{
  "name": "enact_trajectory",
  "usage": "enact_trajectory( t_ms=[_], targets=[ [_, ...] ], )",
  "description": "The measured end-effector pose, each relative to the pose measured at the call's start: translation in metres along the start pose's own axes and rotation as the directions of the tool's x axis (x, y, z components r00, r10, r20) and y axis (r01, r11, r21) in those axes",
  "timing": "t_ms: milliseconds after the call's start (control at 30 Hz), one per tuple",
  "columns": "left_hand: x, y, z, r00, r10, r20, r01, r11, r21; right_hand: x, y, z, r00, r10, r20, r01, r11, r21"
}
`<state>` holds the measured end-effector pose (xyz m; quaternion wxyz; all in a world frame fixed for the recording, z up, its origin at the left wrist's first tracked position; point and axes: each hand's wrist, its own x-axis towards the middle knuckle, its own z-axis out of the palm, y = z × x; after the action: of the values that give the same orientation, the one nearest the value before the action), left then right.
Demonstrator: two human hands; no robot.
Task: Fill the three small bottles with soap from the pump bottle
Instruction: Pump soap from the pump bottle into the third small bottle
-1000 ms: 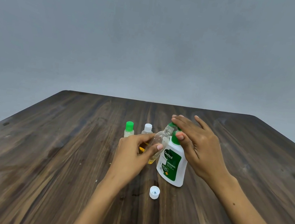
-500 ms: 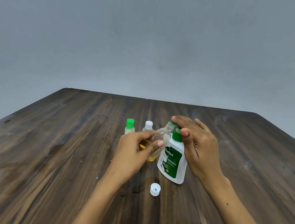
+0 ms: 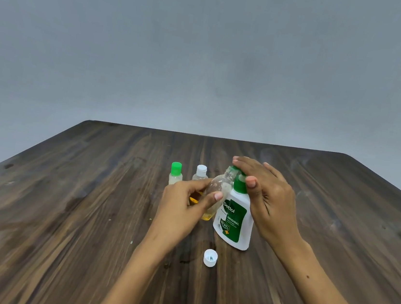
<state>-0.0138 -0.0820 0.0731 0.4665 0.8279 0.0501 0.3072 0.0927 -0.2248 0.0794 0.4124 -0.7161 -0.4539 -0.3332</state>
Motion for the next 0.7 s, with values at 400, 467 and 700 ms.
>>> enact_trajectory(
  t_ms=[400, 467, 700],
  targets=[
    [0.0002, -0.0008, -0.0016, 1.000, 0.016, -0.004, -0.016, 1.000, 0.026, 0.0017, -0.0007, -0.0023, 0.999, -0.027, 0.020, 0.028, 0.999, -0.047],
    [0.0013, 0.0008, -0.0023, 1.000, 0.015, -0.005, -0.015, 1.000, 0.019, 0.0023, -0.0011, -0.0030, 0.999, -0.024, 0.030, 0.026, 0.999, -0.043],
    [-0.0012, 0.0005, -0.0004, 1.000, 0.006, 0.003, -0.006, 1.000, 0.003, -0.0010, -0.0030, 0.0003, 1.000, 0.010, -0.016, -0.010, 1.000, -0.013]
  ],
)
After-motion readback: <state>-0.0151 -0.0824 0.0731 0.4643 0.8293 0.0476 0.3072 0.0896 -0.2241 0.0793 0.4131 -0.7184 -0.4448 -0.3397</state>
